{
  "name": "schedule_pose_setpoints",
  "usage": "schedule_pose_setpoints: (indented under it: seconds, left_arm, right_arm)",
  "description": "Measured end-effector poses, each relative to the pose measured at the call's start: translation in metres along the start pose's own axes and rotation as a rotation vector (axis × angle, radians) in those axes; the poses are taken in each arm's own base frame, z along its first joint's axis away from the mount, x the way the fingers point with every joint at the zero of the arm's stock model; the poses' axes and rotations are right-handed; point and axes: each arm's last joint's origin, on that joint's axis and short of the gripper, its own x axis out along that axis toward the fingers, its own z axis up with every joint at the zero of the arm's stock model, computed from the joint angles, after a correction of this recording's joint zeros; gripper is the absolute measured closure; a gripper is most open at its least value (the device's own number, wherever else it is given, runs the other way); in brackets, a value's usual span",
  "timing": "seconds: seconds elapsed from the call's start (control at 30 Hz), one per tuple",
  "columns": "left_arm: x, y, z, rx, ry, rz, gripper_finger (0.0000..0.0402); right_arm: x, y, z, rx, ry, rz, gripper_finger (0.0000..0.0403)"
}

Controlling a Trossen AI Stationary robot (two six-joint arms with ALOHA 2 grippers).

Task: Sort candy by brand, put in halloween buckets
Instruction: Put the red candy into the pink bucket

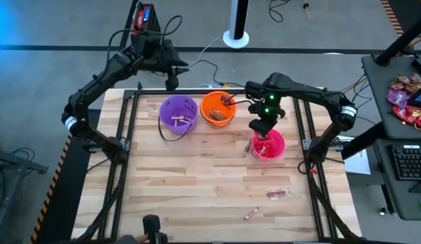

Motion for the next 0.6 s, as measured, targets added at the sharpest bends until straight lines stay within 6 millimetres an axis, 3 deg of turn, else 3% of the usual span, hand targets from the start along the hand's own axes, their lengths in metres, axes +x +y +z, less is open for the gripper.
schedule_pose_setpoints:
  seconds: [0.13,0.43,0.6]
  left_arm:
    - [-0.002,0.005,-0.002,-0.006,-0.003,0.019,0.0326]
    - [-0.001,0.004,-0.002,-0.027,-0.008,0.012,0.0326]
    - [-0.002,0.002,0.000,-0.118,-0.044,-0.044,0.0326]
  right_arm:
    - [0.003,-0.004,0.001,0.145,-0.013,-0.083,0.0379]
    - [0.008,-0.005,0.000,0.200,-0.005,-0.119,0.0375]
    - [0.015,-0.006,0.000,0.168,0.005,-0.155,0.0326]
